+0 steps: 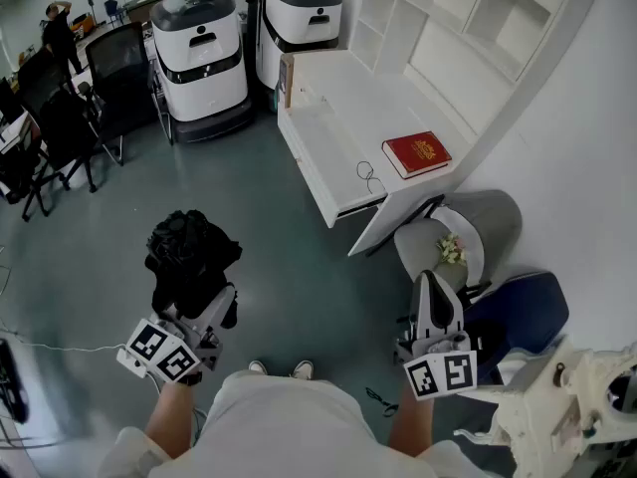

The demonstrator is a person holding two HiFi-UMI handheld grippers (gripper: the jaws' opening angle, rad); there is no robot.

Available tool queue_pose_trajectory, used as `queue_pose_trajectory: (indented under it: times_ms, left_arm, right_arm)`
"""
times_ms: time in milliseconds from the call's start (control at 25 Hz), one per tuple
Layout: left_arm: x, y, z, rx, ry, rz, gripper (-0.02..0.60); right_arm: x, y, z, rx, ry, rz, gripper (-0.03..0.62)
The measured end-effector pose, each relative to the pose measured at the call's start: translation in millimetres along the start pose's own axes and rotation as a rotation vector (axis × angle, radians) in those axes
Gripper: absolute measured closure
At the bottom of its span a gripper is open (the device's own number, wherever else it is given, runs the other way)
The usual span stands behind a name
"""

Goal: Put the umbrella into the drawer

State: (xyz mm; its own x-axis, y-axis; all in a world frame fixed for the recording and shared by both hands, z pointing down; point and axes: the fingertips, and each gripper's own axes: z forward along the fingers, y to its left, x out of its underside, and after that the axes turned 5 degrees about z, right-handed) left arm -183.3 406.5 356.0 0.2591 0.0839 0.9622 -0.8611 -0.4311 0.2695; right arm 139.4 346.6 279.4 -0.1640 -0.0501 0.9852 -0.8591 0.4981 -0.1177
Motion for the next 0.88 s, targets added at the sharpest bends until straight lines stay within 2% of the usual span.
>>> queue_pose_trajectory:
  times_ms: [280, 560, 880]
  left_arm:
    - [2, 2, 2, -0.002, -0.001, 0.002, 0.345]
    - [5, 5, 2, -0.016, -0.005, -0.01, 0.344]
    - [11, 3, 11, -0.046, -0.038, -0.044, 0.344]
  right_arm:
    - [7, 1, 8, -0.017, 0.018, 0.004, 0.597]
    - [9, 6, 5, -0.095, 0.006, 0.063, 0.595]
    - [15, -15, 5, -0.112, 0.015, 0.059, 0.595]
